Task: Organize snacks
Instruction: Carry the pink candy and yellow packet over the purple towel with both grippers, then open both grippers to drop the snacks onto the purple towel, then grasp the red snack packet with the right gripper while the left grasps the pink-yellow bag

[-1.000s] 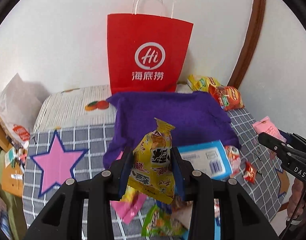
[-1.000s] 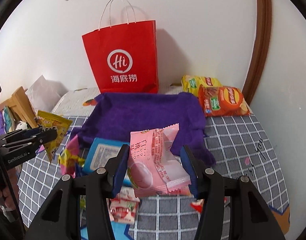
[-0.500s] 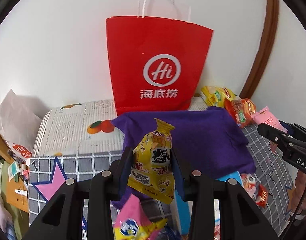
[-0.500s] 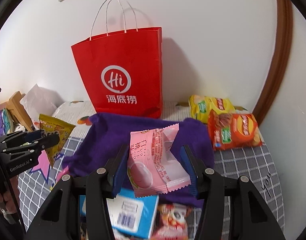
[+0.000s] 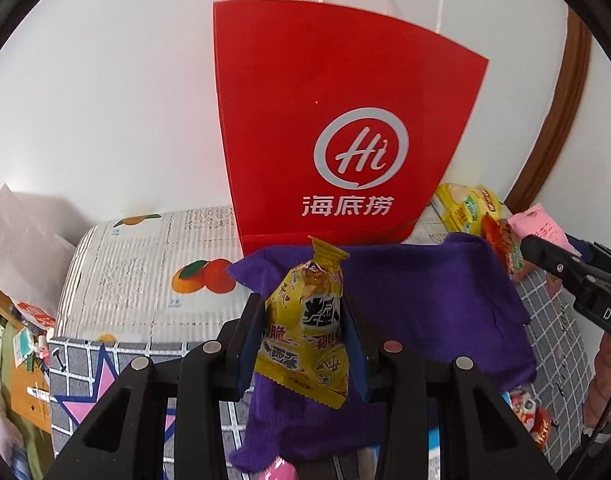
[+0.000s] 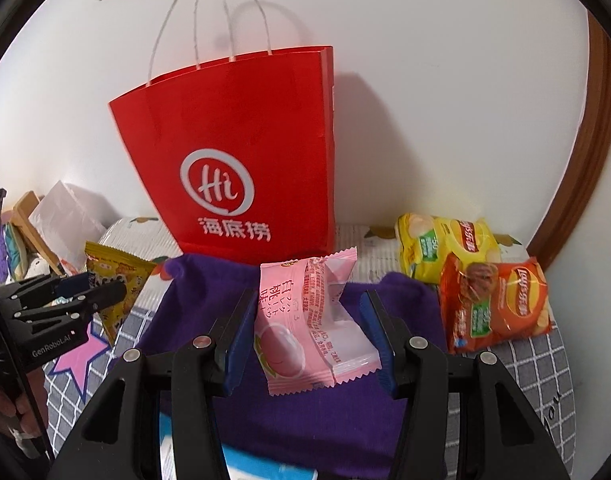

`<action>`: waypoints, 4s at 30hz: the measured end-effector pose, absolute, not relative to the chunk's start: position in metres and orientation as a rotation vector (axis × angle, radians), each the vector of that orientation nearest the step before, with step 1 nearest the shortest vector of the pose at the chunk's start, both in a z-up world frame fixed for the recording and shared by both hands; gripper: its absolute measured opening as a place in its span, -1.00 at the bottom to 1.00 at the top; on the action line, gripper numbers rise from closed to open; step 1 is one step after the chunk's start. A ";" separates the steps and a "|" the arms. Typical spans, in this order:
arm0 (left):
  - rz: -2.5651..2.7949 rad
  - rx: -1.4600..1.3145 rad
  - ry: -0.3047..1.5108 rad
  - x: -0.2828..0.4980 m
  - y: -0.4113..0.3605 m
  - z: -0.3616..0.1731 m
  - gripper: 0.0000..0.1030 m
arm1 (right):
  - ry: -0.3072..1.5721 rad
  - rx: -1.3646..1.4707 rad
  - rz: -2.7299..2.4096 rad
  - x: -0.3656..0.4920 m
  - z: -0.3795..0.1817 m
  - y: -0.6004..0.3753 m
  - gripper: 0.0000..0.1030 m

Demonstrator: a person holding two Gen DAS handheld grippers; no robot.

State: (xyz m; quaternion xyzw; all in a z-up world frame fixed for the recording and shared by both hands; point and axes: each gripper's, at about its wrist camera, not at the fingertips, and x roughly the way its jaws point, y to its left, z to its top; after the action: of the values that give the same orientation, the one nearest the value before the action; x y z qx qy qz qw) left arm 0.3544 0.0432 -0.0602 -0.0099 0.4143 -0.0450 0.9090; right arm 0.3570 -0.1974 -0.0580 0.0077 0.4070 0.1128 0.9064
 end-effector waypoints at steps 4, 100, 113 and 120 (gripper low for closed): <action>-0.086 -0.015 0.863 0.368 0.045 -0.066 -0.29 | 0.841 0.026 0.242 0.375 -0.067 -0.197 0.00; -0.046 -0.035 0.988 0.212 0.038 -0.085 0.32 | 1.252 0.320 -0.045 0.171 -0.159 -0.339 0.31; 0.074 -0.074 1.030 0.194 0.079 -0.107 0.32 | 1.237 0.359 -0.089 0.186 -0.193 -0.332 0.12; 0.098 -0.153 1.019 0.190 0.108 -0.113 0.32 | 1.214 0.156 -0.116 0.194 -0.196 -0.313 -0.23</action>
State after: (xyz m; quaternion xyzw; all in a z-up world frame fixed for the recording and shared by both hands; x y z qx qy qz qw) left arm 0.1901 0.1080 -0.1130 -0.0733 0.4870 0.0466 0.8691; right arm 0.1942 -0.3125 -0.1964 0.0733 0.5695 -0.0543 0.8169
